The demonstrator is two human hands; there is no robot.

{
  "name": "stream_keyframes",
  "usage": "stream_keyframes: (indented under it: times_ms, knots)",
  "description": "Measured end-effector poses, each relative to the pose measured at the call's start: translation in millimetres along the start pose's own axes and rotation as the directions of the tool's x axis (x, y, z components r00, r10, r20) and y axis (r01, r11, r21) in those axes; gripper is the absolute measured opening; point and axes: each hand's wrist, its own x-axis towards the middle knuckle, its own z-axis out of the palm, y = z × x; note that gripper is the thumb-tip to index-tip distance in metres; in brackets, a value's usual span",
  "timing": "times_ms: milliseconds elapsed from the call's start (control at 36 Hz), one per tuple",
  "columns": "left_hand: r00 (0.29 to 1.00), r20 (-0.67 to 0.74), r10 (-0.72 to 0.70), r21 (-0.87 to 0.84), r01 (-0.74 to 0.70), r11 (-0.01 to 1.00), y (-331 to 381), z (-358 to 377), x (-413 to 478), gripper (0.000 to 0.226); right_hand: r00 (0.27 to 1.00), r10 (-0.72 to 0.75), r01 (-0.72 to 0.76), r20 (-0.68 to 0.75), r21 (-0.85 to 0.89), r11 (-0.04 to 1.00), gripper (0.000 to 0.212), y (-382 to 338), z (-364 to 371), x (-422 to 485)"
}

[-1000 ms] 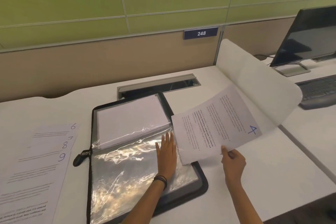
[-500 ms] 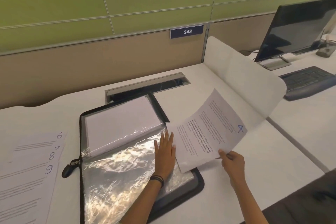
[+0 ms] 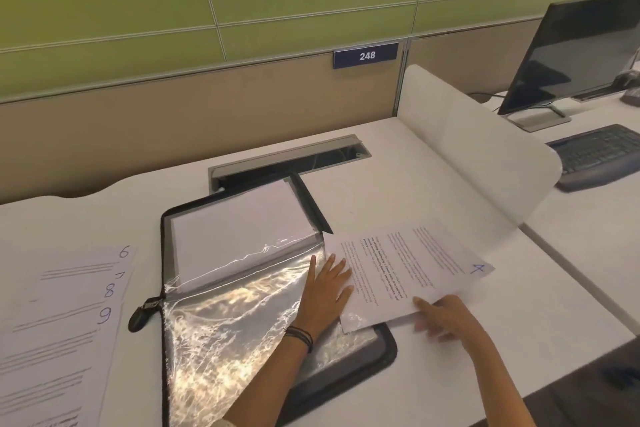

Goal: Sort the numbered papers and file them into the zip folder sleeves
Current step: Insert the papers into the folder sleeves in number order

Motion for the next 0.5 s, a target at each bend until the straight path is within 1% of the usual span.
stream_keyframes:
  times_ms: [83, 167, 222, 278, 306, 361, 389, 417, 444, 500]
  knots:
    - [1.000, 0.022, -0.018, 0.017, 0.017, 1.000, 1, -2, -1, 0.062, 0.979, 0.087, -0.052, 0.186, -0.184, 0.982, 0.040, -14, -7, -7]
    - [1.000, 0.006, -0.023, 0.028, 0.023, 0.999, 1, -3, 0, 0.061, 0.960, 0.105, -0.019, 0.260, -0.315, 0.949, 0.046, -33, -8, -12]
    - [0.999, -0.001, -0.038, 0.026, 0.038, 0.999, 2, -1, 0, 0.062, 0.954, 0.060, 0.044, 0.293, -0.336, 0.941, 0.046, -44, -4, -11]
    - [1.000, 0.001, -0.029, 0.032, 0.029, 0.999, 5, -3, 0, 0.068, 0.946, -0.034, 0.137, 0.323, -0.302, 0.943, 0.041, -55, 2, -8]
    - [1.000, 0.006, -0.013, 0.007, 0.013, 1.000, 7, -6, 0, 0.075, 0.941, -0.090, 0.189, 0.327, -0.284, 0.940, 0.038, -61, 7, -6]
    - [1.000, 0.001, 0.001, -0.082, -0.001, 0.997, 7, -12, 2, 0.091, 0.926, -0.211, 0.299, 0.312, -0.266, 0.917, 0.029, -68, 20, 2]
    - [1.000, -0.003, -0.006, -0.128, 0.005, 0.992, 7, -15, 3, 0.094, 0.916, -0.281, 0.359, 0.287, -0.271, 0.893, 0.023, -70, 28, 7]
    - [1.000, -0.002, -0.021, -0.164, 0.020, 0.986, 8, -18, 3, 0.095, 0.898, -0.361, 0.426, 0.252, -0.292, 0.856, 0.020, -71, 36, 13]
    - [0.999, 0.006, -0.040, -0.197, 0.041, 0.980, 9, -23, 4, 0.090, 0.873, -0.439, 0.487, 0.214, -0.322, 0.812, 0.020, -72, 44, 20]
    - [0.998, 0.009, -0.065, -0.244, 0.065, 0.967, 12, -31, 4, 0.064, 0.814, -0.547, 0.576, 0.193, -0.380, 0.724, 0.028, -73, 57, 31]
